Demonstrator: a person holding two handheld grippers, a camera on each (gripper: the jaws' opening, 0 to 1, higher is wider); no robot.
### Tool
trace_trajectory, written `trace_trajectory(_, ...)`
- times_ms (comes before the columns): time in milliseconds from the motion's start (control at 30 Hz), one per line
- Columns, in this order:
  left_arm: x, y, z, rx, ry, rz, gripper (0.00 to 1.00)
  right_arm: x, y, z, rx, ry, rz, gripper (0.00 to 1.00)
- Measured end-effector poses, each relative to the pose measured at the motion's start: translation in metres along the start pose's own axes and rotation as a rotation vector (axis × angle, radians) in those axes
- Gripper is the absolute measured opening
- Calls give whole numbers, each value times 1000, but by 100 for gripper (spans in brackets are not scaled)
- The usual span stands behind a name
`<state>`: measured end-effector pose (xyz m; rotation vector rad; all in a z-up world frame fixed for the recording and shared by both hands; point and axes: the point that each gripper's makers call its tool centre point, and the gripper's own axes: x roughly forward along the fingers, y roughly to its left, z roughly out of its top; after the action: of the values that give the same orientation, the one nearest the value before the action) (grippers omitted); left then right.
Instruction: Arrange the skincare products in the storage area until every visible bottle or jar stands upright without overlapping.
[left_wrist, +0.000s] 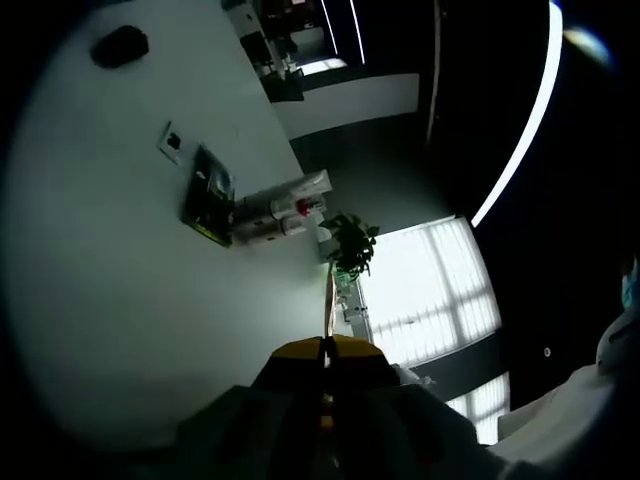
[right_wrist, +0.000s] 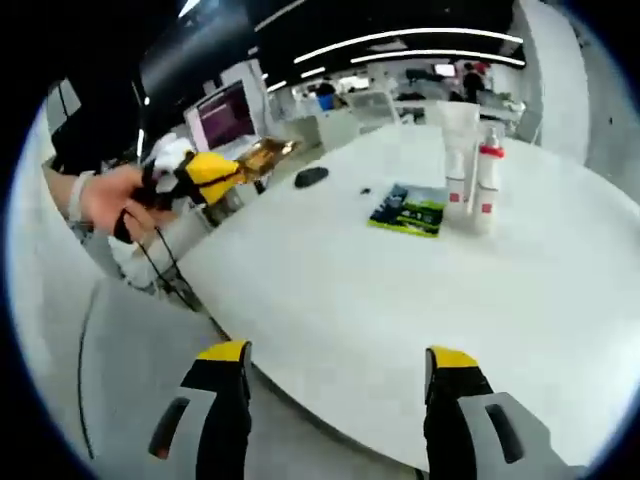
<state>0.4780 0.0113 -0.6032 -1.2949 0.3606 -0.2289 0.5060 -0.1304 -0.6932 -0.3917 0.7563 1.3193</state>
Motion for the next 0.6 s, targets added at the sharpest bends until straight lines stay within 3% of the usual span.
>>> trace_trajectory(133,1,5,4,-10,-7,12,0,7,3,-9,-34,-11,-27,69)
trace_trajectory(167,1,8,6,-12,-9,18,0,8,0,-15,-70,21,-47,65)
trace_trajectory(200,1,9,7,-14,-10,21,0,7,-7,-21,-165,74,-83,60)
trace_trajectory(267,1,14,10,-15,-11,32,0,7,-4,-11,-227,31,-98,53)
trace_trajectory(333,2,18,14,-13,-14,37,0,5,3,-8,-202,7,-70,50)
trace_trajectory(467,6,29,24,-23,-24,55,0,6,-8,-17,-208,56,-94,43)
trace_trajectory(600,8,36,37,-44,-59,65,0,5,-9,-16,-215,53,-100,37)
